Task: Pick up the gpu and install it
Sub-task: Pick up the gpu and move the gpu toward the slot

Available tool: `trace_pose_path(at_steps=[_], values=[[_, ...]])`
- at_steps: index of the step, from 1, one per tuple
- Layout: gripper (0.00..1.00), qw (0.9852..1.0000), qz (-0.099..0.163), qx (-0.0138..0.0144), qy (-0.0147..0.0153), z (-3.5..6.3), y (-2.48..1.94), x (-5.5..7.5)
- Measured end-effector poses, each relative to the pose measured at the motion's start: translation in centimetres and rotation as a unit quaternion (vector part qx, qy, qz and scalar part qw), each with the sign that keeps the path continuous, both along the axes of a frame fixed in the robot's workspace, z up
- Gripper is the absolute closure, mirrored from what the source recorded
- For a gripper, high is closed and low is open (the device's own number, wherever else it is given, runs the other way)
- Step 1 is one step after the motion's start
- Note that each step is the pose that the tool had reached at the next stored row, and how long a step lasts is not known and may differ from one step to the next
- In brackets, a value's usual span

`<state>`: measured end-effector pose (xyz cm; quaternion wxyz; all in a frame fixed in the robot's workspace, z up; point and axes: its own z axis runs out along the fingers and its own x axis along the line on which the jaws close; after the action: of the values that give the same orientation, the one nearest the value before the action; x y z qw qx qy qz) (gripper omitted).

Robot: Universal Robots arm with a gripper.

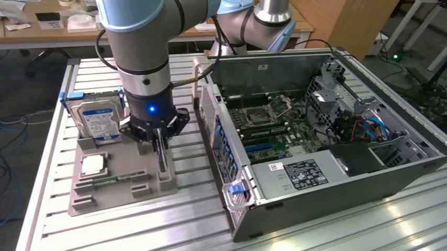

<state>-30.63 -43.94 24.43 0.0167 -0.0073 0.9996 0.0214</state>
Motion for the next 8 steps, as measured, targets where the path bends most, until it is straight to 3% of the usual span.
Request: trace_pose_path(at_steps=[8], values=[[0.72, 1.0, 0.0, 0.0, 0.0, 0.0, 0.0, 0.0]])
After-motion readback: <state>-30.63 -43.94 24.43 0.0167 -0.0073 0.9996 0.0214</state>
